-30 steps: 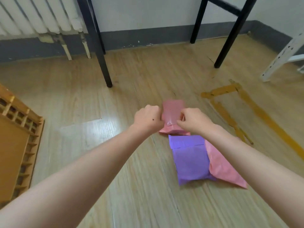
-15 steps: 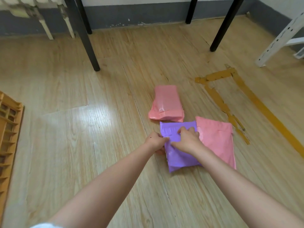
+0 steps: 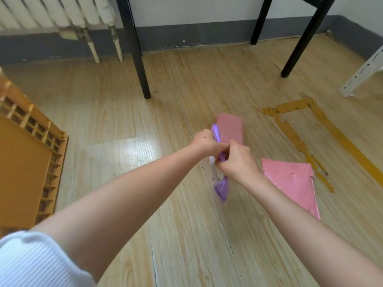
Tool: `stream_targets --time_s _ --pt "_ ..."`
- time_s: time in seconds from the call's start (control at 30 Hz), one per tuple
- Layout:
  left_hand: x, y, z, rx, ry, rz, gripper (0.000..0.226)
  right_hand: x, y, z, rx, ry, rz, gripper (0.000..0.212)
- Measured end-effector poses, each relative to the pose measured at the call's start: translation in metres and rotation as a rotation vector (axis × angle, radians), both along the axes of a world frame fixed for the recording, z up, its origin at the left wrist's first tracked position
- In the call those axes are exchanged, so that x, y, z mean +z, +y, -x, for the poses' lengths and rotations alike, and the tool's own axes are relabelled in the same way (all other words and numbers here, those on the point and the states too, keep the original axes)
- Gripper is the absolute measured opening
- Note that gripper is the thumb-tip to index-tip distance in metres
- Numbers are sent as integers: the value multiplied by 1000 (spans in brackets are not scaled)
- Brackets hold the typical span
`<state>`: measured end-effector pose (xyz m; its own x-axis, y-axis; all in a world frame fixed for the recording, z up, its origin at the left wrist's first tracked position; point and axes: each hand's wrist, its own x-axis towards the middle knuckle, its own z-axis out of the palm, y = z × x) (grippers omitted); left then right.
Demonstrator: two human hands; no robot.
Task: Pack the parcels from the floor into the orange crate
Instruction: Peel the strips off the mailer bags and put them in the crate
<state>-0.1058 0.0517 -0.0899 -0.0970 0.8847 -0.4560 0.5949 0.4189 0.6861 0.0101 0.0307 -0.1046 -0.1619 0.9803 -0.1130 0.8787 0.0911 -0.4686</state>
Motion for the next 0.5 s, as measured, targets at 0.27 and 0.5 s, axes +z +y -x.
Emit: stream_targets --time_s 0.27,0.5 --pt "110 -11 90 -244 285 -296 31 45 -1 55 -8 364 -46 23" --pt "142 -62 208 -74 439 -512 38 93 -23 134 196 485 25 19"
